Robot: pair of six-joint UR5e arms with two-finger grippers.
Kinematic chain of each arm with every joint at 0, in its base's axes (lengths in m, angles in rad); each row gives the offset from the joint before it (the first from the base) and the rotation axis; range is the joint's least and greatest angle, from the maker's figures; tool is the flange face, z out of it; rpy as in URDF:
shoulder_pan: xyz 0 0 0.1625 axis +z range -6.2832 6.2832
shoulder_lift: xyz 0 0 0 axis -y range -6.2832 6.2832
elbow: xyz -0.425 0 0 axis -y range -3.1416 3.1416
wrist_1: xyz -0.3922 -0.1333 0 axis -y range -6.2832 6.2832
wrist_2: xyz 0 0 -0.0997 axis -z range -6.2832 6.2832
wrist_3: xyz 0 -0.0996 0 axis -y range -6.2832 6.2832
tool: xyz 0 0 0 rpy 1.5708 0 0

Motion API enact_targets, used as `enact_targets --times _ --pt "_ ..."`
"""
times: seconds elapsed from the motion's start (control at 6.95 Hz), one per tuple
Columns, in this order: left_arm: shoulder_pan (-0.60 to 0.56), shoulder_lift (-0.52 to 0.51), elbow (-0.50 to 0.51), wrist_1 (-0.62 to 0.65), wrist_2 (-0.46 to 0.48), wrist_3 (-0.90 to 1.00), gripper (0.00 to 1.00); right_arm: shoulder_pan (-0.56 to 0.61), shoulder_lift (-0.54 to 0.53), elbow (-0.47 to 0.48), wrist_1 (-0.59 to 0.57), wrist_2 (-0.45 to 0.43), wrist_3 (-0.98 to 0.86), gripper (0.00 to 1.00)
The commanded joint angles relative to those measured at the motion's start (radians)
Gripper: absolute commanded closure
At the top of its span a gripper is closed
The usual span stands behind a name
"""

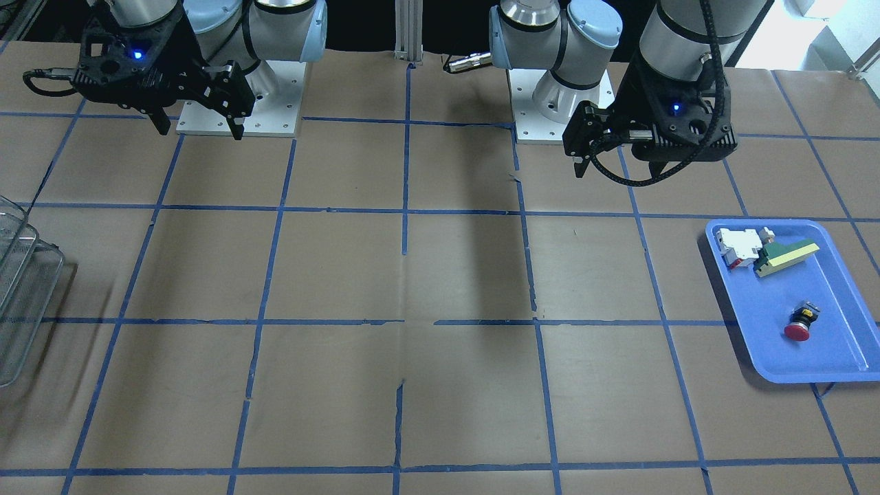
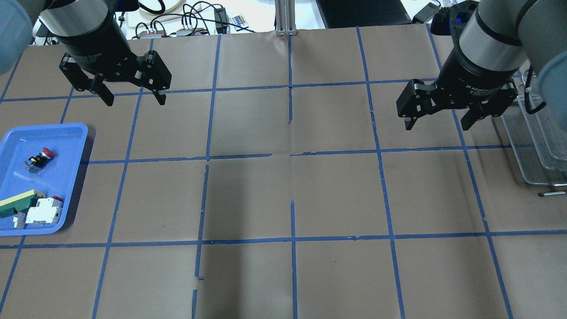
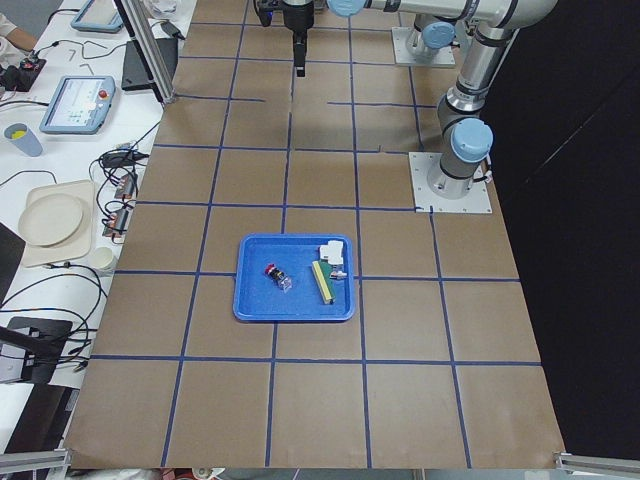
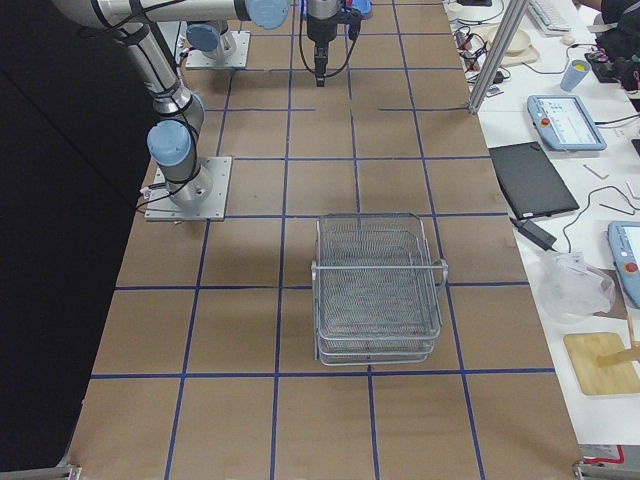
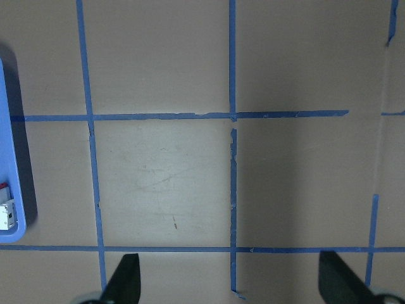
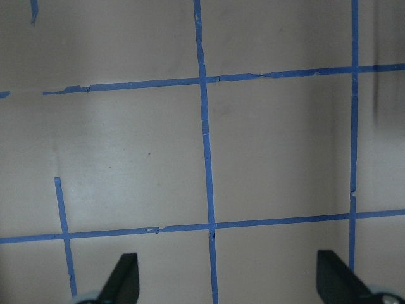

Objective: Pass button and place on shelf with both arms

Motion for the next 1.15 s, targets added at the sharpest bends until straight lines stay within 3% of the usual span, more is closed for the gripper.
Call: enact_targets --times 0.0,1.01 --pt "0.0 0.0 0.005 0.0 0.001 0.0 0.0 0.0 0.0 0.001 0.0 0.0 -0.001 0.0" --pt "0.002 0.0 -0.006 0.0 0.002 0.005 0.0 0.0 -0.001 0.001 0.006 -0.004 -0.003 0.0"
